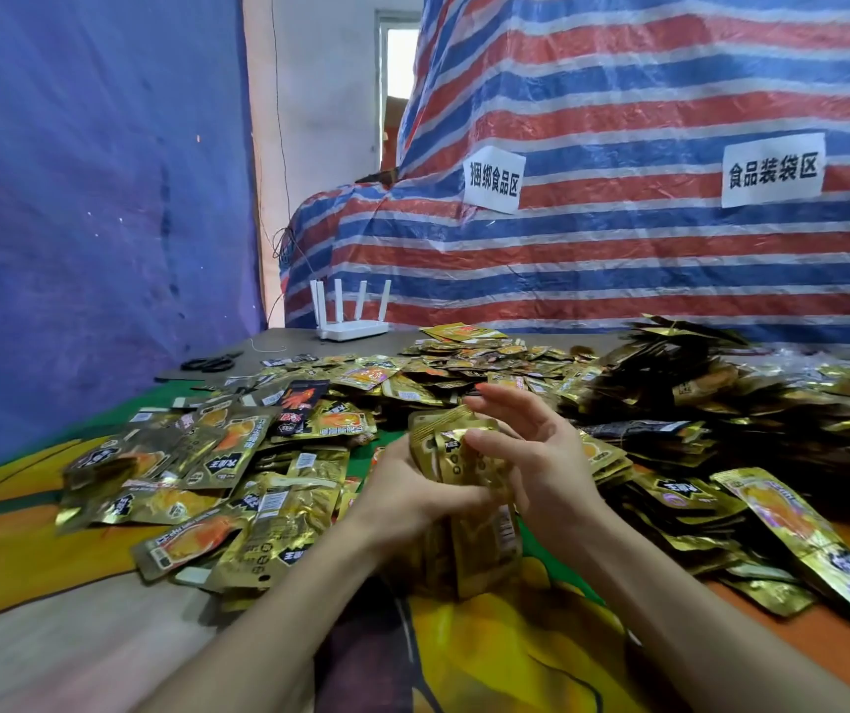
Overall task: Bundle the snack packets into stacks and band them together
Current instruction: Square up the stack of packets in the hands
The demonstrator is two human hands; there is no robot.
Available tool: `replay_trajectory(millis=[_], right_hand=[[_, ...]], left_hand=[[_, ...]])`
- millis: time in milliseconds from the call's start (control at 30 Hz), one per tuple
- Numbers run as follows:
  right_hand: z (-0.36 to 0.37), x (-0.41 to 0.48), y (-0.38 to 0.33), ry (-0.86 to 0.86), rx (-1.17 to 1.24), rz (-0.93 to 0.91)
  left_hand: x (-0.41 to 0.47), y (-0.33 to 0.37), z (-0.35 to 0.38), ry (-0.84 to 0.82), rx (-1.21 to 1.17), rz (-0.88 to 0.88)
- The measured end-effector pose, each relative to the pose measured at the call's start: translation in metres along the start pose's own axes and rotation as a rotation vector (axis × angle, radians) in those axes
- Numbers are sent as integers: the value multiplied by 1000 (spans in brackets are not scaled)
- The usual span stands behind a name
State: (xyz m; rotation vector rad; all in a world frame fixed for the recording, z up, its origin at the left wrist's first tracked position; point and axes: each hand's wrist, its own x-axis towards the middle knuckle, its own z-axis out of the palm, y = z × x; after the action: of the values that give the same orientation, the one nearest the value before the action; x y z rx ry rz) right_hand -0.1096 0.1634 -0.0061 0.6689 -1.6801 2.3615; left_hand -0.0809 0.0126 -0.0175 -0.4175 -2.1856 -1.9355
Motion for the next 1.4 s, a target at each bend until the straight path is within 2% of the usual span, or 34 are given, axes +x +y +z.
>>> replay_trajectory(millis=[100,167,200,233,267,333,367,433,467,533,633,733,867,967,1033,1133,1267,1400], right_hand=[[9,2,1,29,315,151],[8,5,0,115,564,200],[5,7,0,159,553,199],[3,7,1,175,387,184],[2,5,1,147,72,150],[1,-1,10,-89,-582,74],[0,-3,17,-246,-781,109],[5,-3,26,-484,-1072,232],[9,-1,27,-545,-1186,254],[12,2,26,-551,-1258,262],[10,3,22,-444,-1137,274],[3,3,15,-233,-943,242],[-6,6,-2,-21,-815,89],[-7,4,-15,6,-637,0],[-5,4,-23,23,-503,-43],[1,4,-32,-23,-466,-48],[10,3,-36,-76,-364,194],[12,5,-43,-137,-78,299]], left_hand=[[-3,-4,7,-3,-72,-49],[-2,-1,7,12,-86,-38],[0,1,6,45,-95,-28],[2,4,5,107,-122,-18],[6,5,3,200,-176,-15],[13,7,-4,432,-329,-26],[16,7,-10,533,-391,-36],[19,4,-21,655,-453,-77],[20,2,-25,691,-473,-108],[20,-1,-30,717,-500,-160],[20,1,-30,705,-444,-143],[16,4,-25,627,-170,22],[9,2,-16,342,73,249],[6,-2,-8,98,178,329],[4,-1,-3,45,213,359],[6,1,1,40,258,316],[9,-1,7,2,311,314],[10,-2,8,85,60,242]])
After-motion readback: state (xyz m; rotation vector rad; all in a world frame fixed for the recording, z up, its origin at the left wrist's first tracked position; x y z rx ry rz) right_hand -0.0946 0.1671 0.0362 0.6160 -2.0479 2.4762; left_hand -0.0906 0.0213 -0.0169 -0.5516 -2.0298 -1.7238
